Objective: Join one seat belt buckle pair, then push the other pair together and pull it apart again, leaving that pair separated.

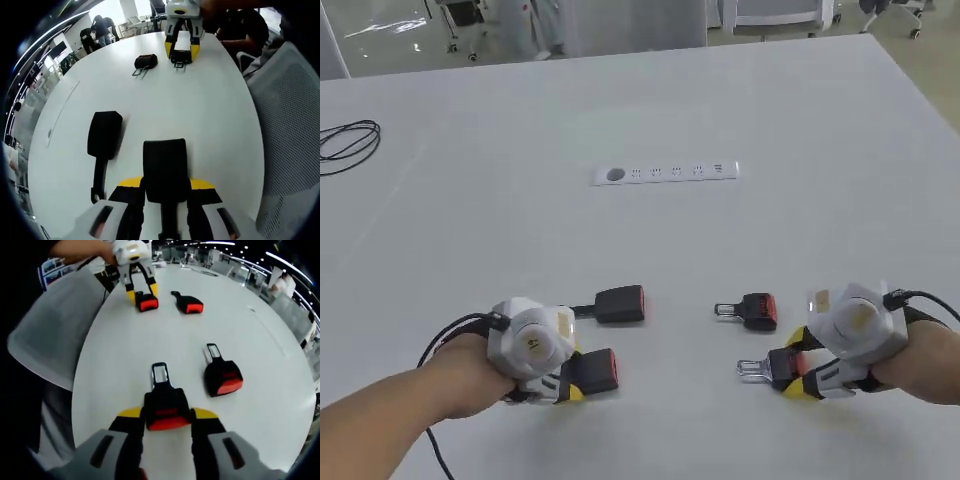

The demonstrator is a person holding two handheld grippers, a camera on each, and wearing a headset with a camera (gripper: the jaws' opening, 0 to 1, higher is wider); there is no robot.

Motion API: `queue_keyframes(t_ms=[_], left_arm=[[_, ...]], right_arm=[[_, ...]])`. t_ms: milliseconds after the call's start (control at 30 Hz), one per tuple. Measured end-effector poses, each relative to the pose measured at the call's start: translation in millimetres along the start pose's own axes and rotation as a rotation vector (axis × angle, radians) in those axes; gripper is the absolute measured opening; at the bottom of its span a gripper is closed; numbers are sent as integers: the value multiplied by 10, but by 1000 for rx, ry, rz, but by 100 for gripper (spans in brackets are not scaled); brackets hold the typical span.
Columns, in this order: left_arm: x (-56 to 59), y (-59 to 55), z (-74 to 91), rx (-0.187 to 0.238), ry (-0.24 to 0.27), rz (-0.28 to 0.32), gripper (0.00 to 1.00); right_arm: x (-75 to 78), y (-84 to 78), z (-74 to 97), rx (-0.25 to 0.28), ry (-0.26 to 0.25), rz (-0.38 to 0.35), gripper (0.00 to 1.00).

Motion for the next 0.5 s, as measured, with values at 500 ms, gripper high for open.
queue_keyframes(t_ms=[500], left_arm=[[13, 20, -30, -9, -56, -62, 32]], right_arm=[[0, -10, 1, 21, 8, -3, 35]])
Point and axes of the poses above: the centre of the closed fingertips' face, and the gripper's own axes: z roughly backward along the fingers, x roughly to its right, y roughly out of its top, the point moved 2 cm from there along z, roughly backward along the fingers, and after that the axes turned 1 degree about z, right-handed, at the moved point
